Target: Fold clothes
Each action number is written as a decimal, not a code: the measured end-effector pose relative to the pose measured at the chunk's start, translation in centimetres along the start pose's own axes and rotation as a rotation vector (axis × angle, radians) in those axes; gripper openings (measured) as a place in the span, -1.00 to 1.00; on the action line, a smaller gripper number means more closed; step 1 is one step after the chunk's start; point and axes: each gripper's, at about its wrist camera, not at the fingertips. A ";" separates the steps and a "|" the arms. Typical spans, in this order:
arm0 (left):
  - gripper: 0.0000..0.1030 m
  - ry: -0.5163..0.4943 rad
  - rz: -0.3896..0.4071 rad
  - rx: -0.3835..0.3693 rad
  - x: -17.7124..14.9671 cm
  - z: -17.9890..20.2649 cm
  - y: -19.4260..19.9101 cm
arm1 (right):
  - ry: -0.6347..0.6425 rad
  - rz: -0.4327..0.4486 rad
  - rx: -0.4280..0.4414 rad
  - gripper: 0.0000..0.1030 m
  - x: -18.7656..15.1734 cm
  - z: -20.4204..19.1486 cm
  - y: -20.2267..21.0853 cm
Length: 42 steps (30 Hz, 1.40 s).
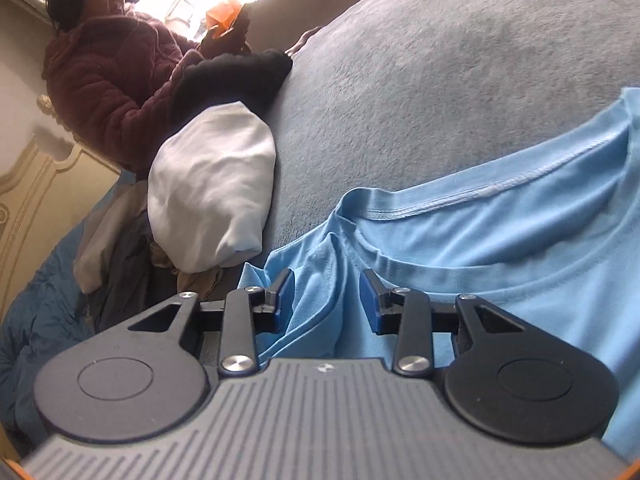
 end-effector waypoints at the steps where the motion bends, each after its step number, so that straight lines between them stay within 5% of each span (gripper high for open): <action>1: -0.16 -0.011 -0.004 0.004 0.0 0.4 -0.2 | 0.004 -0.010 -0.007 -0.32 0.1 -0.1 -0.4; 8: -0.39 0.011 -0.117 0.069 -0.3 0.7 -2.9 | 0.000 -0.035 -0.026 -0.32 0.4 -0.4 -2.2; 10: -0.59 0.054 -0.141 0.080 -0.4 0.0 -3.5 | 0.033 -0.040 -0.049 -0.40 0.6 -0.9 -2.6; 12: -0.75 0.114 -0.143 0.072 -0.5 -0.8 -3.7 | 0.060 -0.029 -0.071 -0.78 0.7 -1.3 -2.7; 15: -0.85 0.189 -0.140 0.061 -0.5 -2.1 -3.3 | 0.095 0.003 -0.078 -0.93 0.8 -2.0 -2.1; 21: -0.90 0.318 -0.052 0.034 0.2 -4.3 -0.6 | 0.184 0.050 -0.049 -0.97 1.0 -4.5 -0.8; 27: -0.90 0.327 0.051 0.075 0.7 -6.3 3.8 | 0.317 0.065 0.054 -0.97 1.0 -10.0 -1.4; 35: -0.91 0.513 0.005 0.307 -1.1 -12.3 6.4 | 0.506 0.005 0.158 -0.97 -2.1 -18.2 -6.8; 42: -0.91 0.662 -0.096 0.393 -4.9 -15.7 6.5 | 0.599 -0.096 0.144 -0.98 -5.8 -21.2 -14.1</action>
Point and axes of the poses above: each gripper's, at about its wrist camera, not at the fingertips, and y roughly against the way its jaws point, z to its right, x to its top, and after that the axes turned 2 degrees about x, right-handed
